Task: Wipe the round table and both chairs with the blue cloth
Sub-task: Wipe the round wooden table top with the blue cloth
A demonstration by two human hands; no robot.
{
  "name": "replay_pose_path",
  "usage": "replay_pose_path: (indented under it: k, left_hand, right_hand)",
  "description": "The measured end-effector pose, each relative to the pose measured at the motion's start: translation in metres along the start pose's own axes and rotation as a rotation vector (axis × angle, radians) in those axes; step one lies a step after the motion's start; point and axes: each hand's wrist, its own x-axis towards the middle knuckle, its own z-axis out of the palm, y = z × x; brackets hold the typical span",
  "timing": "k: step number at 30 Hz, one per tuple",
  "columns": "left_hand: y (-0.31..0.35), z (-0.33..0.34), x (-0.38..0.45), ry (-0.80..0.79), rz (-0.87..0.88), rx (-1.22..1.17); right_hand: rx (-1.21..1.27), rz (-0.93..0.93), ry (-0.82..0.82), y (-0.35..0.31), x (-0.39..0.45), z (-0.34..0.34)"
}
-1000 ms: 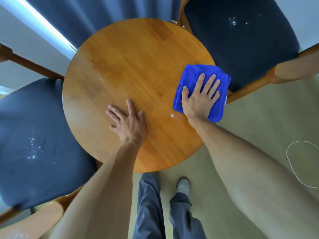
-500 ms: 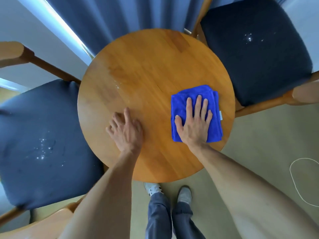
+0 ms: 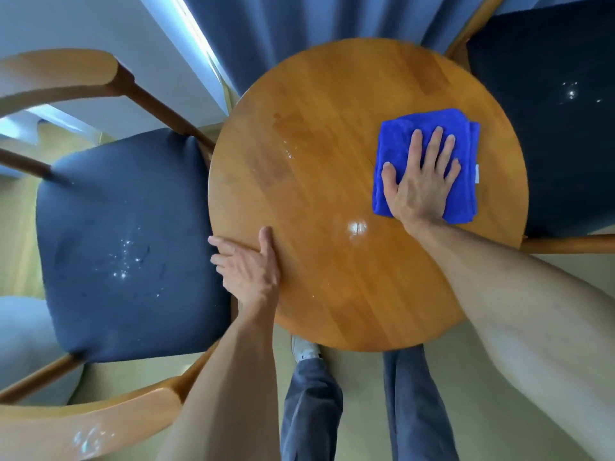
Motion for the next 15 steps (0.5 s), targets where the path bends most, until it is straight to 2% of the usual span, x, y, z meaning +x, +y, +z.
replay_pose_path:
  k: [8, 15]
  left_hand:
    - [0.054, 0.014, -0.024, 0.021, 0.000, -0.073]
    - [0.076, 0.026, -0.036, 0.050, -0.078, -0.076]
  right_hand:
    - [0.099, 0.027, -0.010, -0.013, 0.064, -0.011]
    - [0.111, -0.166, 0.016, -0.045, 0.090, -0.004]
